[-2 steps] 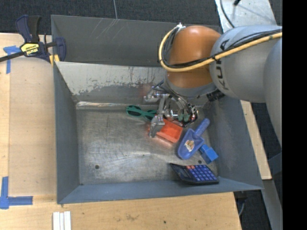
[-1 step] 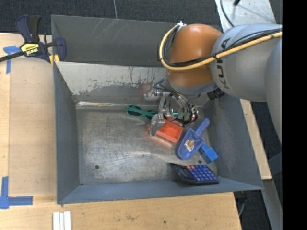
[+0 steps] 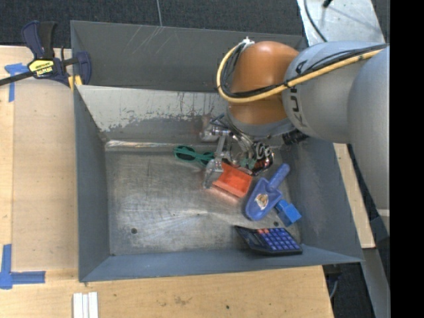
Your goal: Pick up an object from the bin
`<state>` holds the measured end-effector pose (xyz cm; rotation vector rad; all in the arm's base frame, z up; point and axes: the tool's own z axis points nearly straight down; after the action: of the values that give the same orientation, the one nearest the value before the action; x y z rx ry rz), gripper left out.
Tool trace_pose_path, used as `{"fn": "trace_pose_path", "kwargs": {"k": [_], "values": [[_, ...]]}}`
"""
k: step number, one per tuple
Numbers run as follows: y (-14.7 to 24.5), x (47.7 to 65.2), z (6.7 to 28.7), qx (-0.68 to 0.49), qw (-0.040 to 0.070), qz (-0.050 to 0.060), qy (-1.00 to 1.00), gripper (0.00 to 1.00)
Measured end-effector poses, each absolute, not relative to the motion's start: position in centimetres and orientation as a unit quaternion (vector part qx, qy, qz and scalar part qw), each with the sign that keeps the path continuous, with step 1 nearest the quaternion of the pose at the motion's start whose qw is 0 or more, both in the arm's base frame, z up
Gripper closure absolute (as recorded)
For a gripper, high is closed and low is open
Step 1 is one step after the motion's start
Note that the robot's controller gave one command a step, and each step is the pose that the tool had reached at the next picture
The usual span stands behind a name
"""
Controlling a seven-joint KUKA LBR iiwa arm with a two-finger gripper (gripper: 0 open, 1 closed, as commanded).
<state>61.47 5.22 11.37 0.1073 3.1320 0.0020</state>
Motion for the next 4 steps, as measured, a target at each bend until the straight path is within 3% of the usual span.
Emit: {"fn": "trace_pose_path", "kwargs": {"k": [1, 2, 4], "values": [[1.9, 60.3, 11.0, 0.259, -0.001, 0.000, 0.966, 1.00], [1.9, 60.3, 11.0, 0.259, -0.001, 0.000, 0.966, 1.00], [2.5, 59.7, 13.6, 0.244, 0.002, 0.000, 0.970, 1.00]]}}
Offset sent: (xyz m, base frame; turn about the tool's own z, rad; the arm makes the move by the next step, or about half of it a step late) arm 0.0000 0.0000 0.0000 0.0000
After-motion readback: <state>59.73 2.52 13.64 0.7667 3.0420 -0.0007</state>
